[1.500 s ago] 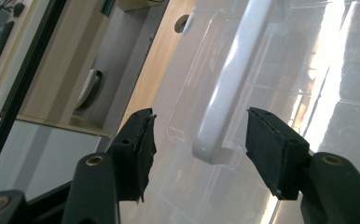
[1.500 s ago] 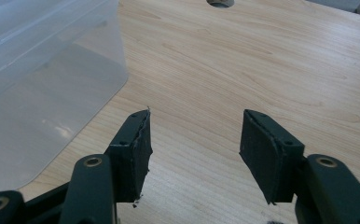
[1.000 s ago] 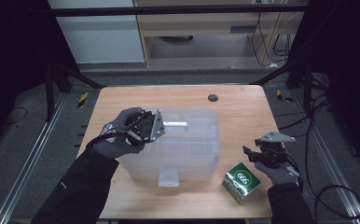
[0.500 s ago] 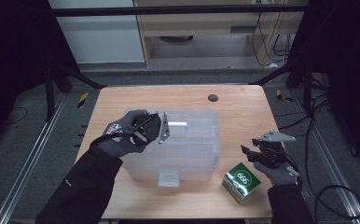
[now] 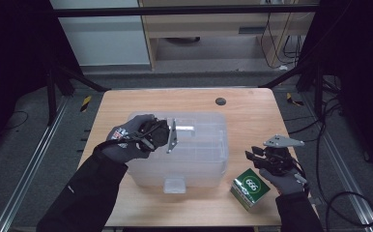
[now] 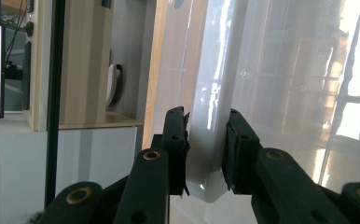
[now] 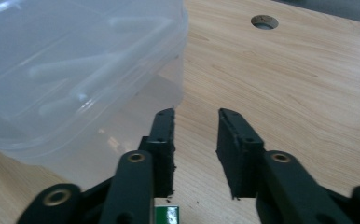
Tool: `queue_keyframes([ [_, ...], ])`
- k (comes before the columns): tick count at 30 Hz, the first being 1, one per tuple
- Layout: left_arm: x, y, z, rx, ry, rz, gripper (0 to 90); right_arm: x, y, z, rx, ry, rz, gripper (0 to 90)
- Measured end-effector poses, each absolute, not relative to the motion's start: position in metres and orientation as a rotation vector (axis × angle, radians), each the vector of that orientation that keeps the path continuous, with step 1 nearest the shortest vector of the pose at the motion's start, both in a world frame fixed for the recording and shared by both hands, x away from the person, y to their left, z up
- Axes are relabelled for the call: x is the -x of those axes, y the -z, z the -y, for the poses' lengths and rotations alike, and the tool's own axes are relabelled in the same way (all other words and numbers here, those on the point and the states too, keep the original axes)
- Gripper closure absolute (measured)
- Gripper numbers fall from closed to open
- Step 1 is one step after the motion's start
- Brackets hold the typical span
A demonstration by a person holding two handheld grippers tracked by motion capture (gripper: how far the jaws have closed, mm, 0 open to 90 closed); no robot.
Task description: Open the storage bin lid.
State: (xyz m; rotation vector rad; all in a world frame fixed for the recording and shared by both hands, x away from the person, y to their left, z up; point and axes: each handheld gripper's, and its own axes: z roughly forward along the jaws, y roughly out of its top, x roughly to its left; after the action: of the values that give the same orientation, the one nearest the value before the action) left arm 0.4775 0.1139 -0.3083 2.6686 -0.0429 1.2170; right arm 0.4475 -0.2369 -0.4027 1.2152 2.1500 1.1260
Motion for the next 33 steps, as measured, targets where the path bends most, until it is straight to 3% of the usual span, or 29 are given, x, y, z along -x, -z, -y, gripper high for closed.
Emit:
queue_keyframes([
  [5,-0.477,0.308,-0.115,-2.659,-1.220,0.038,72.6,-0.445,0.400,0.235,-1.212,-1.155,-2.186,80.2],
  [12,-0.478,0.308,-0.114,-2.640,-1.238,0.026,72.5,-0.443,0.398,0.232,-1.220,-1.163,-2.229,89.5],
  [33,-0.495,0.295,-0.114,-2.567,-1.274,-0.064,70.6,-0.438,0.397,0.226,-1.186,-1.223,-2.241,90.0],
])
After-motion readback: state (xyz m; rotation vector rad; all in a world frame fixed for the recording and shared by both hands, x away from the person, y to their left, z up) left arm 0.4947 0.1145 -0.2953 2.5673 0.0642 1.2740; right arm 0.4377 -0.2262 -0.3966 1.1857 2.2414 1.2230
